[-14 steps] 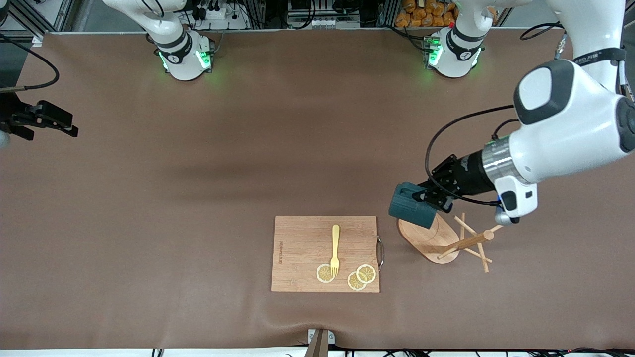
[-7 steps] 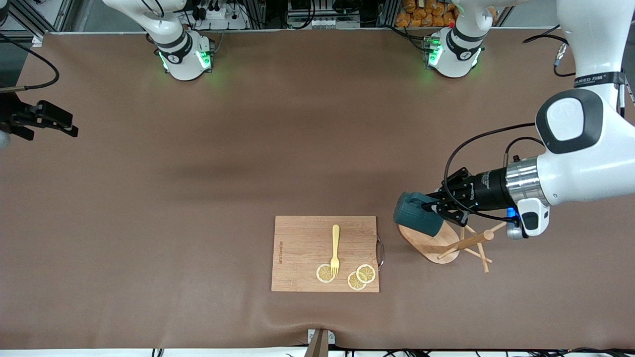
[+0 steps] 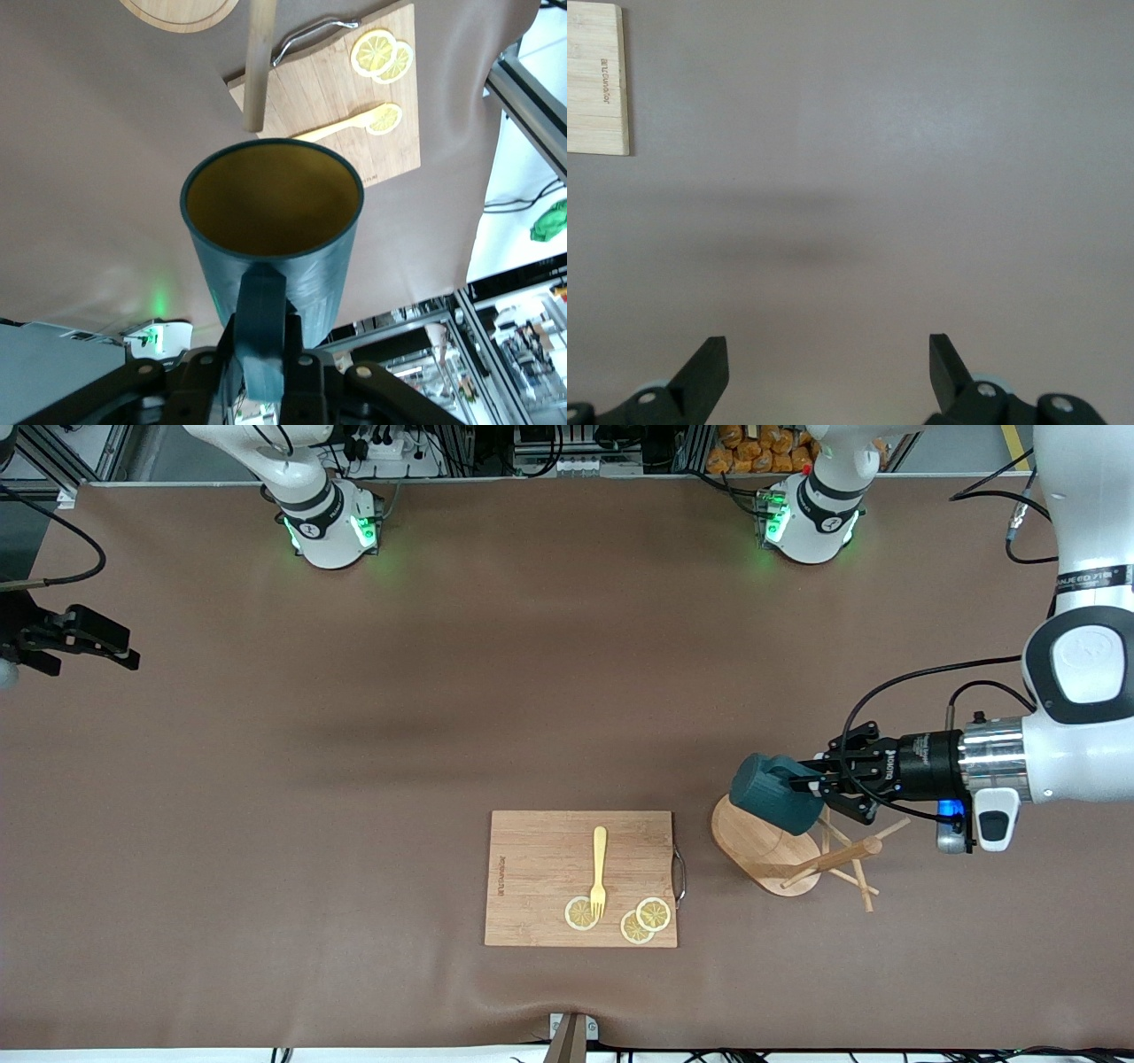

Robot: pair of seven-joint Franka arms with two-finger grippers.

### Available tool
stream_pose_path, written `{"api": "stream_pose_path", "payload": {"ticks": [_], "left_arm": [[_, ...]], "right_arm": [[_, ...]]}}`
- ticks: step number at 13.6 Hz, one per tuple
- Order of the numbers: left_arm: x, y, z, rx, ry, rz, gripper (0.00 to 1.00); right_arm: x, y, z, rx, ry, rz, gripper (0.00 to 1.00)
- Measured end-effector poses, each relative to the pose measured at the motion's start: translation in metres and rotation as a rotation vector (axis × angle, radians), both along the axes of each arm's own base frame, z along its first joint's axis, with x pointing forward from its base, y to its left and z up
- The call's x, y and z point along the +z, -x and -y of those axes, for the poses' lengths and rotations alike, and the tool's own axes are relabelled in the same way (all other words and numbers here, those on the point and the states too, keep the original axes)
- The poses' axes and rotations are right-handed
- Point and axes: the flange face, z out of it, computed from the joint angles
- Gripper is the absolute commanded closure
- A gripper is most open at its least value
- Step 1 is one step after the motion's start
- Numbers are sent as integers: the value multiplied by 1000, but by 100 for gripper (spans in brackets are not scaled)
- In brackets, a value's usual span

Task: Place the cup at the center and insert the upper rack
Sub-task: 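Lower the mug onto a mug-tree peg with the left gripper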

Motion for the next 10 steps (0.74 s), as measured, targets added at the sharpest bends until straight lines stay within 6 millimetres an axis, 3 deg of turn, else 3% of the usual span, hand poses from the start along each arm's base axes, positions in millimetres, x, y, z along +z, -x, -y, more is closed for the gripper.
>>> {"api": "stream_pose_path", "payload": {"ticks": [6, 10], "left_arm": [[-39, -7, -26, -25, 95, 11, 100], [-54, -10, -54, -31, 142, 35, 100]], "right_arm": [[0, 0, 0, 0, 0, 0, 0], [0, 0, 0, 0, 0, -1, 0]]}}
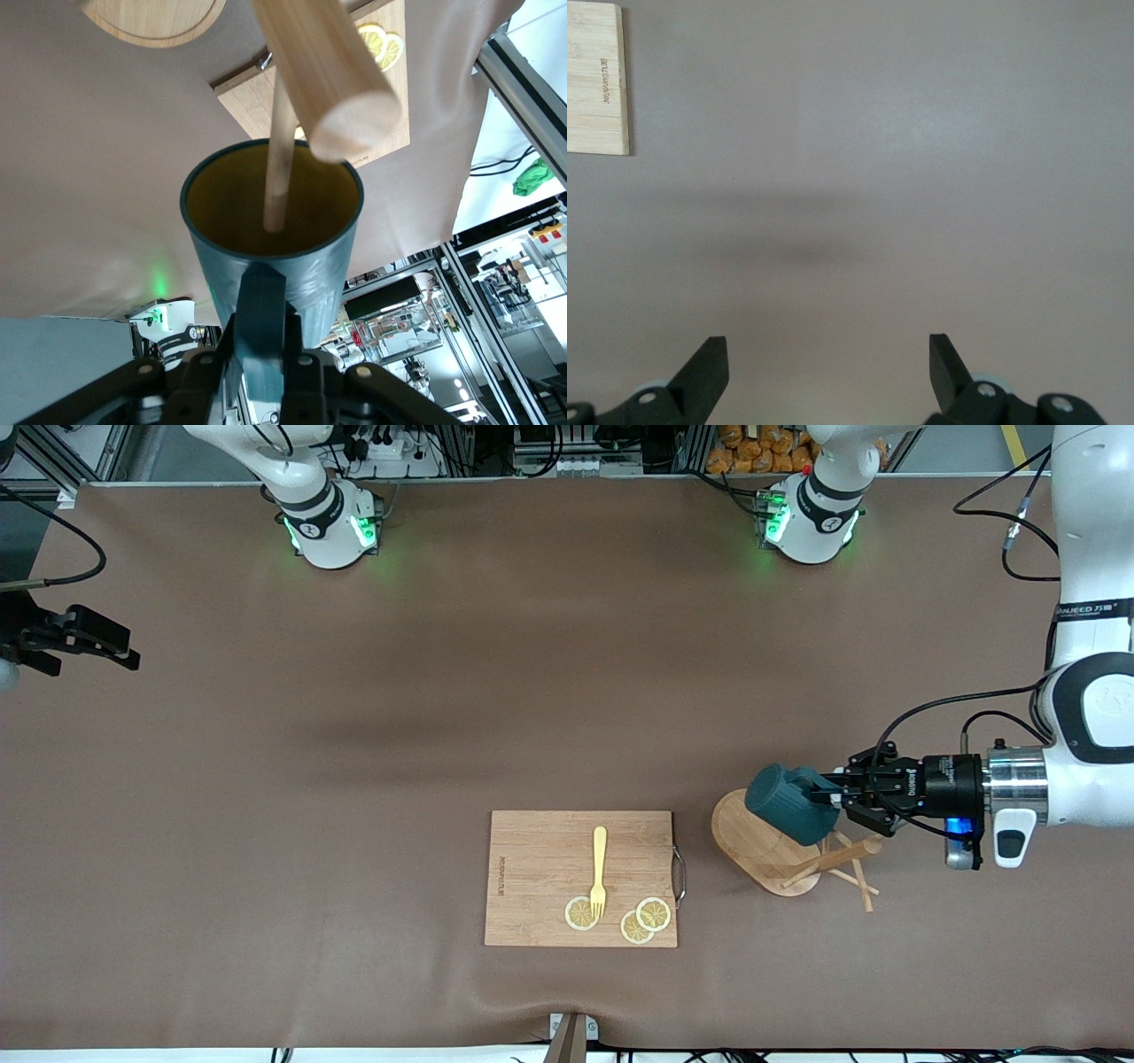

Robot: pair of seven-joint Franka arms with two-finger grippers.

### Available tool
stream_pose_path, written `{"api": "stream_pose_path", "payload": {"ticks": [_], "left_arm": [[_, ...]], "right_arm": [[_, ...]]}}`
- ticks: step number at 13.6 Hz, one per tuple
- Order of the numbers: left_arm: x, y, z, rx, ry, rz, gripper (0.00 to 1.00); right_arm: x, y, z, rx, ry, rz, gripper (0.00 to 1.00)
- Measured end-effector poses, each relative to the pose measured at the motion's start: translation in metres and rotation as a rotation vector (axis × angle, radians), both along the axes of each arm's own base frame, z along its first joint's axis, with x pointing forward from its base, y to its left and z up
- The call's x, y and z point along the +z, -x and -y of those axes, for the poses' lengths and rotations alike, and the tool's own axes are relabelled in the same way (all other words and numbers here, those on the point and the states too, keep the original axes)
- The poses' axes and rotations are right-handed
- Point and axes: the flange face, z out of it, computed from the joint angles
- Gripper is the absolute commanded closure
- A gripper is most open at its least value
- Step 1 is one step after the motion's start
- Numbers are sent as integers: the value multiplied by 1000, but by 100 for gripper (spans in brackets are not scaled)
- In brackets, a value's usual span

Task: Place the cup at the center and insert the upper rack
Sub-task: 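Lower the mug onto a mug-tree peg with the left gripper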

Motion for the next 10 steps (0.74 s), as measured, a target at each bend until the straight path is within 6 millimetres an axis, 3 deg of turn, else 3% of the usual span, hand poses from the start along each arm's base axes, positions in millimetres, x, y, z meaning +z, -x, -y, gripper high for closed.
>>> {"api": "stream_pose_path", "payload": {"ticks": [3, 10], "left_arm": [[-9, -1, -15, 0, 33, 13, 100], [-35, -3, -28, -24, 60, 40, 100]], "right_arm": [[0, 0, 0, 0, 0, 0, 0], [0, 0, 0, 1, 0, -2, 0]]}}
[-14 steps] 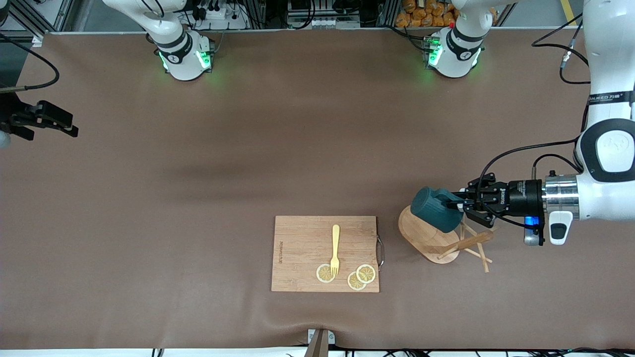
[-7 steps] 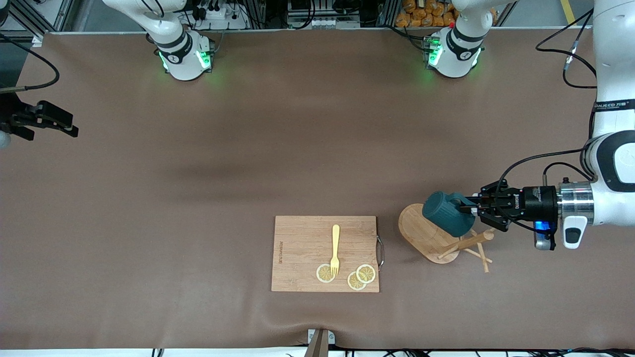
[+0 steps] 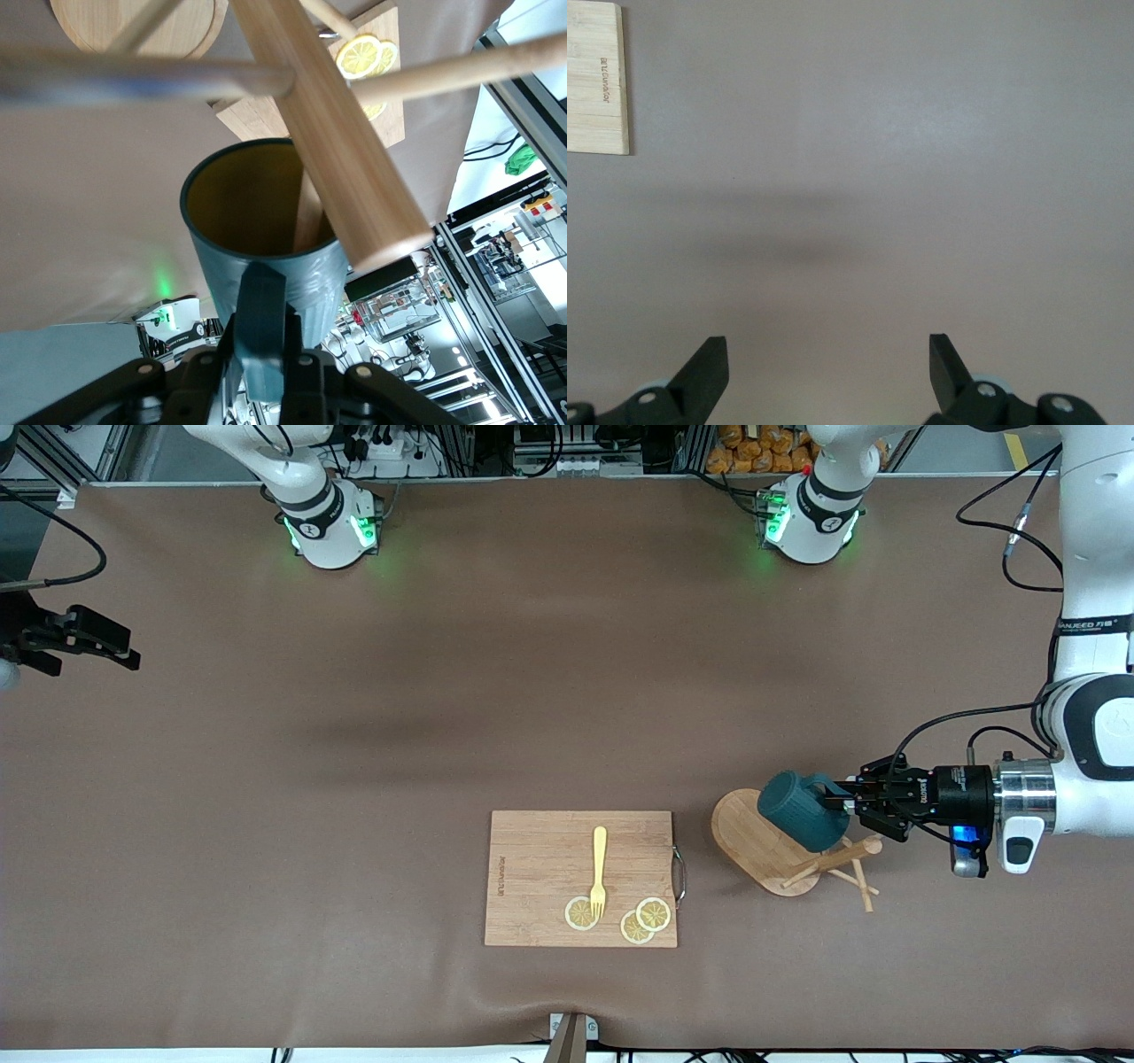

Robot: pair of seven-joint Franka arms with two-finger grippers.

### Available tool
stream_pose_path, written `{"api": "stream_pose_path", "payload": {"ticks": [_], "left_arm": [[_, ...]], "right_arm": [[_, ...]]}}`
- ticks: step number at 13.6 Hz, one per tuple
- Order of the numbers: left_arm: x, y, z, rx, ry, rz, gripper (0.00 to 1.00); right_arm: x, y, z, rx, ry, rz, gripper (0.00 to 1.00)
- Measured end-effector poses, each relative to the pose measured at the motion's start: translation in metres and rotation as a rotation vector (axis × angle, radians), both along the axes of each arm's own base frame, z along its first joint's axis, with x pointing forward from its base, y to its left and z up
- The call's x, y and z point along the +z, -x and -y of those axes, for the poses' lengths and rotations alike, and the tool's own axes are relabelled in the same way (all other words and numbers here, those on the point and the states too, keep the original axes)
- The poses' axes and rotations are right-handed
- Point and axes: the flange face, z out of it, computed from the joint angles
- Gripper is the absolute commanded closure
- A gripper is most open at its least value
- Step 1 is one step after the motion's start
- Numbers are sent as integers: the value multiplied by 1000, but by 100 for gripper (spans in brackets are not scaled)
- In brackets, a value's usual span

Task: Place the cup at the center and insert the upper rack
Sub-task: 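Lower the mug onto a mug-tree peg with the left gripper, then open the left gripper and pull it back from the mug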

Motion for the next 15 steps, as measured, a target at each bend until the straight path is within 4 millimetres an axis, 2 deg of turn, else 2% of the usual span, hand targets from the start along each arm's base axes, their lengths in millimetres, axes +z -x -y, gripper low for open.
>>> {"api": "stream_pose_path", "payload": {"ticks": [3, 7, 15], "left_arm": [[-6, -1, -11, 11, 25, 14, 100], [-15, -2, -14, -2, 41, 33, 100], [-16, -2, -22, 6, 57, 50, 100]], "right_arm": [[0, 0, 0, 0, 0, 0, 0], [0, 0, 0, 0, 0, -1, 0], [0, 0, 0, 1, 0, -1, 0]]}}
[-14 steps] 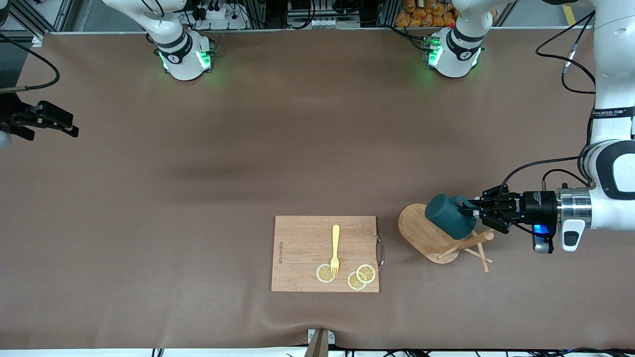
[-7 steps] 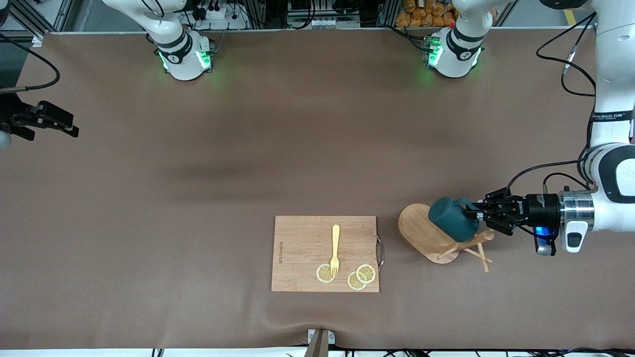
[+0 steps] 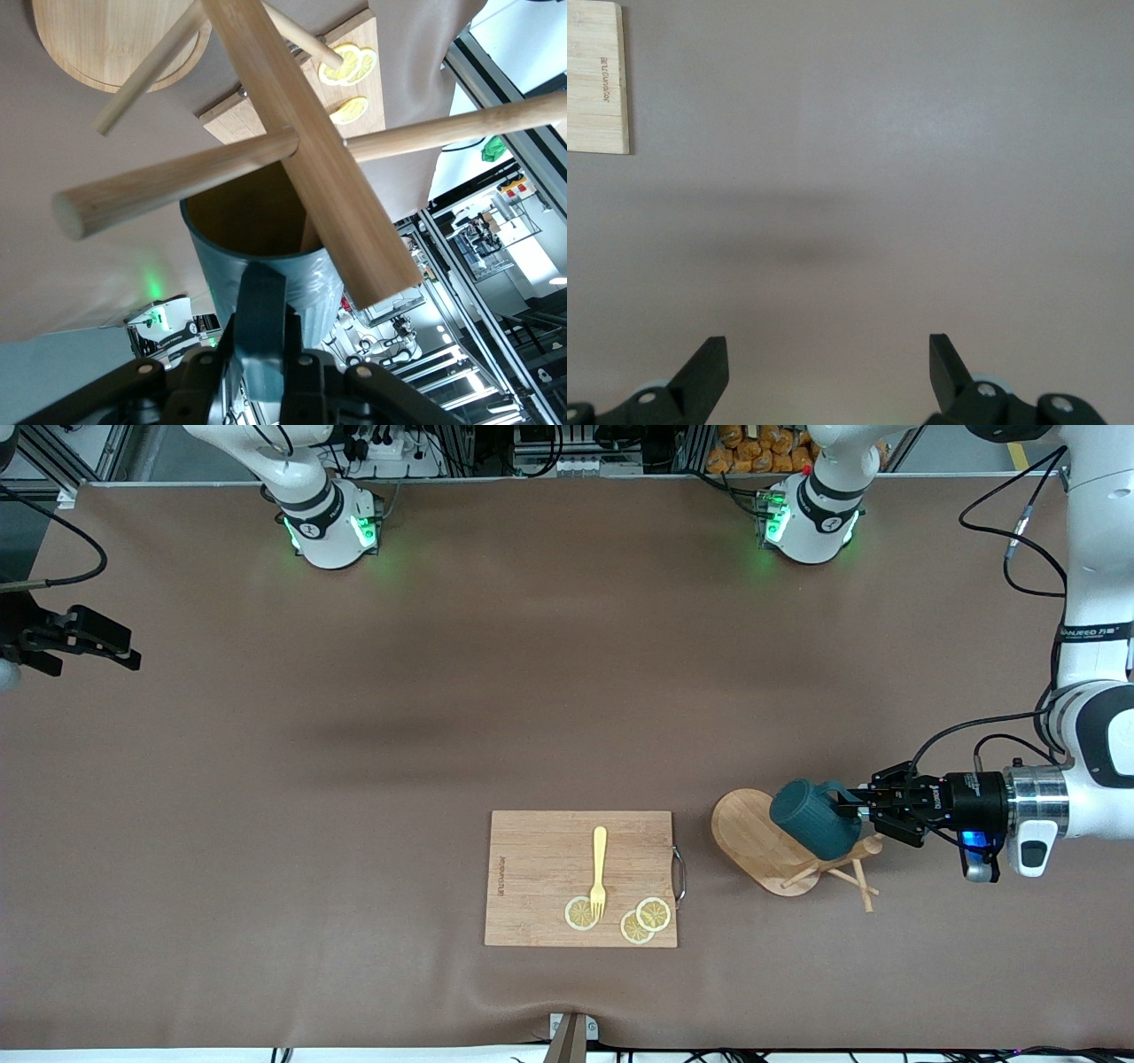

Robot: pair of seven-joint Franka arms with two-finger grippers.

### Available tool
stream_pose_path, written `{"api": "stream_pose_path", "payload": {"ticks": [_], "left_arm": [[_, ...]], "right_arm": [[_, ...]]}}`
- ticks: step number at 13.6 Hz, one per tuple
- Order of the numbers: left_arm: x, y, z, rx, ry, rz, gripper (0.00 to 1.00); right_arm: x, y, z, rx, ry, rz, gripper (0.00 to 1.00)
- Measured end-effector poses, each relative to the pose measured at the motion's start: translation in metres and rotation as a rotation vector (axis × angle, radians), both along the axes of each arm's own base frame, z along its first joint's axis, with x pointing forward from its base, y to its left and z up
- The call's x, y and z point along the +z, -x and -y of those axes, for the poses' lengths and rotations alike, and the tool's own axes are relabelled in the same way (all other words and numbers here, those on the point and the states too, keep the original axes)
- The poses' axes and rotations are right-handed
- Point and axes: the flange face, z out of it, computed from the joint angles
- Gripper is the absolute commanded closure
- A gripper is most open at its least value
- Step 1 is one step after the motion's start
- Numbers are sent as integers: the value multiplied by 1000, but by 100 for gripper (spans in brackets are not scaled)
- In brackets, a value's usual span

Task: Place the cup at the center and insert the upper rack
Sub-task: 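Open the left gripper and pull it back from the mug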

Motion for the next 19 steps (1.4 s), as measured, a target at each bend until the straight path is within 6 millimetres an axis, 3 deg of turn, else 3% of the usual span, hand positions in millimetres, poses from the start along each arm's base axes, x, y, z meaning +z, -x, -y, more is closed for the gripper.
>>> {"api": "stream_pose_path", "payload": {"ticks": [1, 2, 4, 5, 6, 7, 15, 19], "left_arm": [[-1, 0, 0, -2, 1, 3, 98], [-2, 0, 0, -2, 2, 2, 77], [-5, 0, 0, -2, 5, -2, 53], [-7, 0, 0, -1, 7, -4, 28], [-8, 0, -1, 1, 9, -6, 10], [-8, -1, -2, 6, 15, -7, 0], [5, -3, -24, 62, 53, -44, 0], [50, -3, -30, 61, 54, -83, 0]], "right_arm": [[0, 0, 0, 0, 0, 0, 0], [0, 0, 0, 0, 0, 0, 0], [0, 0, 0, 0, 0, 0, 0], [0, 0, 0, 0, 0, 0, 0], [0, 0, 0, 0, 0, 0, 0], [0, 0, 0, 0, 0, 0, 0], [0, 0, 0, 1, 0, 0, 0], [0, 0, 0, 1, 0, -1, 0]]}}
